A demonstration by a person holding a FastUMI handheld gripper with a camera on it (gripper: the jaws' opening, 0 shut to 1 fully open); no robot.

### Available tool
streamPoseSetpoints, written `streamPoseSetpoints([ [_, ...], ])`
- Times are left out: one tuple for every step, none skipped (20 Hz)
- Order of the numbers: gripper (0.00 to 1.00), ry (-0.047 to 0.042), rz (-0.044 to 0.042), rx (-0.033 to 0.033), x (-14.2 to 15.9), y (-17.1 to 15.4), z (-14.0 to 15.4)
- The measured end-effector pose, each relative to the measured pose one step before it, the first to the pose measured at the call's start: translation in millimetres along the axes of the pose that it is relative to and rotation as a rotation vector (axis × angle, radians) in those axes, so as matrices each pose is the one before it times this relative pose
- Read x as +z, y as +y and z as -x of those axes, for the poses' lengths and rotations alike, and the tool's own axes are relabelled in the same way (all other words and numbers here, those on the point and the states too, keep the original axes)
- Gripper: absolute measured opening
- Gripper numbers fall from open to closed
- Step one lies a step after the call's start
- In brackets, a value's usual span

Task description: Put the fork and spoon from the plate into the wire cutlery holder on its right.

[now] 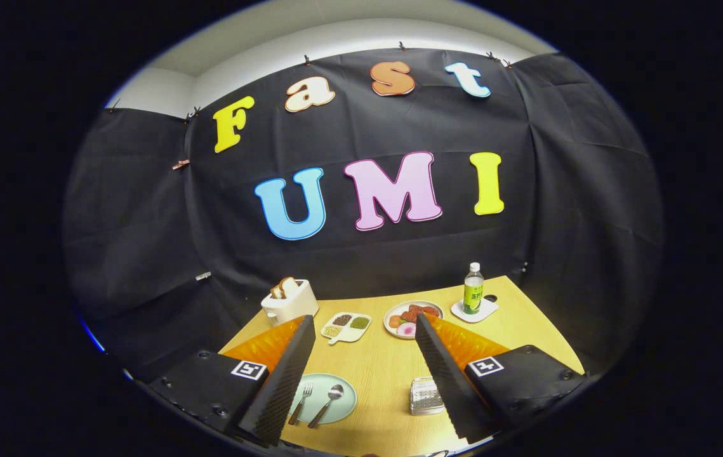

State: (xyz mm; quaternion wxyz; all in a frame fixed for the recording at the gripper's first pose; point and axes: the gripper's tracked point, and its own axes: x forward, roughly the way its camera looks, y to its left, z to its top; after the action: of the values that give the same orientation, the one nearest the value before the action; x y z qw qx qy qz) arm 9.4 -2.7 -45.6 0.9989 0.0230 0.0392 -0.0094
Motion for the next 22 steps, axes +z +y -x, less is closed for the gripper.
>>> streamPoseSetpoints([
  [0.99,0.007,0.00059,-0.00132,-3.65,0.36,-2.7],
  [0.99,0.01021,-0.0033,-0.00098,-4.22,1.02,-2.66],
  [0.99,0.01903,-0.00831,0.00671,-7.95,4.18,-3.64],
  [0.99,0.01656,-0.00496,0.00404,-5.89,3.3,-1.8],
  [0.99,0.01209,0.00092,0.00048,-4.0,1.22,-2.02],
  [0.99,0.00562,0.00657,-0.00079,-3.46,1.31,-2.27],
  [0.99,0.00318,0.00713,-0.00086,-2.45,2.19,-3.53],
  [0.99,0.00687,0.00427,0.00347,-4.14,3.65,-3.01],
  [0.99,0.00881,0.00271,0.00284,-4.26,3.12,-2.74],
  [0.99,0.01728,0.00328,0.0029,-6.87,4.3,-3.88],
  [0.99,0.02704,0.00189,0.00966,-9.9,5.45,-3.86],
  [0.99,0.04517,0.00539,0.01893,-12.54,8.19,-4.44],
  [0.99,0.06235,0.00883,0.01572,-17.96,6.98,-5.4],
  [0.99,0.06484,0.00632,0.01573,-17.22,7.02,-6.09],
  [0.99,0.07707,0.00383,0.01392,-20.22,7.9,-8.59],
  [0.99,0.06808,0.00514,0.01714,-18.53,8.57,-8.85],
  [0.99,0.05815,0.0058,0.01292,-15.9,7.4,-12.21],
  [0.99,0.05704,0.00666,0.00751,-14.31,5.09,-11.38],
  [0.99,0.03848,0.00643,0.00684,-10.99,4.24,-11.36],
  [0.99,0.03057,0.01369,0.00424,-6.98,5.06,-10.95],
  [0.99,0.02902,0.01456,-0.00015,-7.17,2.66,-14.45],
  [0.99,0.02904,0.00954,0.00029,-7.22,2.9,-11.42],
])
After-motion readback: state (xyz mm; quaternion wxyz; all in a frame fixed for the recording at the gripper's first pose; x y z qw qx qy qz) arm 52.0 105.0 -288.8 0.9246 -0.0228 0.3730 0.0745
